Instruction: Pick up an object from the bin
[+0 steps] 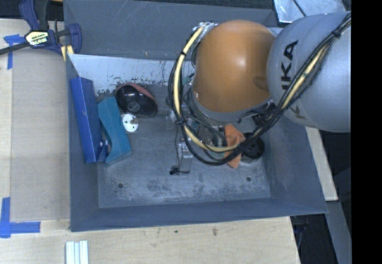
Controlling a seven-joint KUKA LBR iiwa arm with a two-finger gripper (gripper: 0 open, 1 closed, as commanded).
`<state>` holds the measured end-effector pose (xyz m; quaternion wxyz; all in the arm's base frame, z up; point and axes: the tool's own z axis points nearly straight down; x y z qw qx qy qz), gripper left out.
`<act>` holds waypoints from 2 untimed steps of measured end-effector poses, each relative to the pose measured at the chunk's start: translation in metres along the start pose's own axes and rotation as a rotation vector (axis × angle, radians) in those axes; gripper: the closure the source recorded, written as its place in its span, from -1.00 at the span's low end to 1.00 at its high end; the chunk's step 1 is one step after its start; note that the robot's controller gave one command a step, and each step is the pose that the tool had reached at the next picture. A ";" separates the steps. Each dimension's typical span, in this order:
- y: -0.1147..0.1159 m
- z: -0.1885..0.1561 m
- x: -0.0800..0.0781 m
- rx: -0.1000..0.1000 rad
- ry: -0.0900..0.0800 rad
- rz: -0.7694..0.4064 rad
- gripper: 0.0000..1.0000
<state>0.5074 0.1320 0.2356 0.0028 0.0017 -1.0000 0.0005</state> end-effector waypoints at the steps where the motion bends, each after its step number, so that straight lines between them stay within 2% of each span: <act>1: -0.001 -0.005 -0.001 -0.002 -0.008 0.003 -1.00; 2: -0.008 0.019 0.004 -0.003 -0.011 0.046 -1.00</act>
Offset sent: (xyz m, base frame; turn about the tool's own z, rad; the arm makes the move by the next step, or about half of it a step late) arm -0.0113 -0.0167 -0.0461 0.0955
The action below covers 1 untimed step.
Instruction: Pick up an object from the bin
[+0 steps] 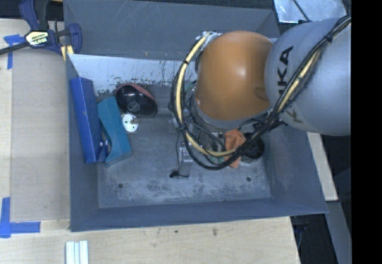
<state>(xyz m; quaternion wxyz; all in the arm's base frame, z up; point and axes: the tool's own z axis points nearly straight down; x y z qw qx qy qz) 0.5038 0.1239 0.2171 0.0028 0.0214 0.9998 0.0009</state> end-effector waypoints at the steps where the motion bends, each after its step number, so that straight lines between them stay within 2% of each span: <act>1: -0.018 0.028 -0.020 0.001 0.001 -0.057 -1.00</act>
Offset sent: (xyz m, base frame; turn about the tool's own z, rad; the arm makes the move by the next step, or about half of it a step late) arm -0.0031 -0.0801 -0.0533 0.2351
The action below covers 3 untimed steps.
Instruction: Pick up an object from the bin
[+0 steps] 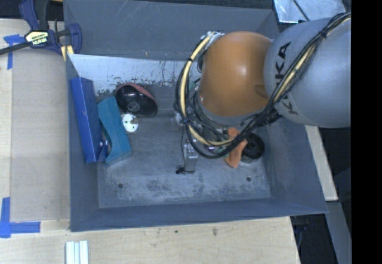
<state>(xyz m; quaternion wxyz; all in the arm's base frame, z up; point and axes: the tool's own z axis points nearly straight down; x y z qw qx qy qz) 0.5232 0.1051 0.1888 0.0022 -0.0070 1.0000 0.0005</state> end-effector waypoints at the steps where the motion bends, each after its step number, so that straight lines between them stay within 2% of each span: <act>1: -0.030 0.012 0.007 0.001 0.002 0.087 -1.00; 2: -0.036 0.022 -0.009 0.001 0.001 0.289 -1.00; 3: -0.095 0.002 0.010 0.001 0.004 0.192 -1.00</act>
Offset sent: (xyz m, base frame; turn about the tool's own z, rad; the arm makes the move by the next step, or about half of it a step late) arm 0.0395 -0.0370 -0.0351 0.1400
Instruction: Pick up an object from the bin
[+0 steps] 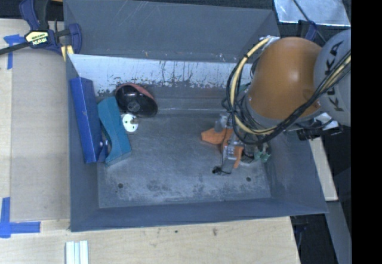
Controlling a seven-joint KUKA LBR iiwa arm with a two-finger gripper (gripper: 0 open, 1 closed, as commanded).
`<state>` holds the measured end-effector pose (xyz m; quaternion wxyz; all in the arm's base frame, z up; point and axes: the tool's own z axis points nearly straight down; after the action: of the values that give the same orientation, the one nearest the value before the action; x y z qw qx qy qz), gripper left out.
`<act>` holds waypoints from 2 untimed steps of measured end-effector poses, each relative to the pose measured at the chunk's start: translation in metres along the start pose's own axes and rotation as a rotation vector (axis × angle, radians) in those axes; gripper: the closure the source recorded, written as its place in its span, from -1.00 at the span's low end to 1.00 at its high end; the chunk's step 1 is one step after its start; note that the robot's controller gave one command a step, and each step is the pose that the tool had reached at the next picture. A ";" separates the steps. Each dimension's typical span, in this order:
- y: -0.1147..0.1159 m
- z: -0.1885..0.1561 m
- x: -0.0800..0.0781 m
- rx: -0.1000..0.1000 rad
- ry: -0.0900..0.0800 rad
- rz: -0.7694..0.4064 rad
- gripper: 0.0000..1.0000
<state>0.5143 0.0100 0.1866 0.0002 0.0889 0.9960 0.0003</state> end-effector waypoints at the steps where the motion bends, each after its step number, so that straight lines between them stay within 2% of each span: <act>1: -0.023 -0.009 -0.029 0.004 -0.002 0.117 -1.00; 2: -0.008 0.023 -0.047 -0.002 -0.010 0.111 -1.00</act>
Offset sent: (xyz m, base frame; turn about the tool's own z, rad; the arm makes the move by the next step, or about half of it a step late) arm 0.0515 -0.0121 -0.0629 0.0247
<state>0.5587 -0.0066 0.1632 0.0054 0.1439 0.9896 0.0006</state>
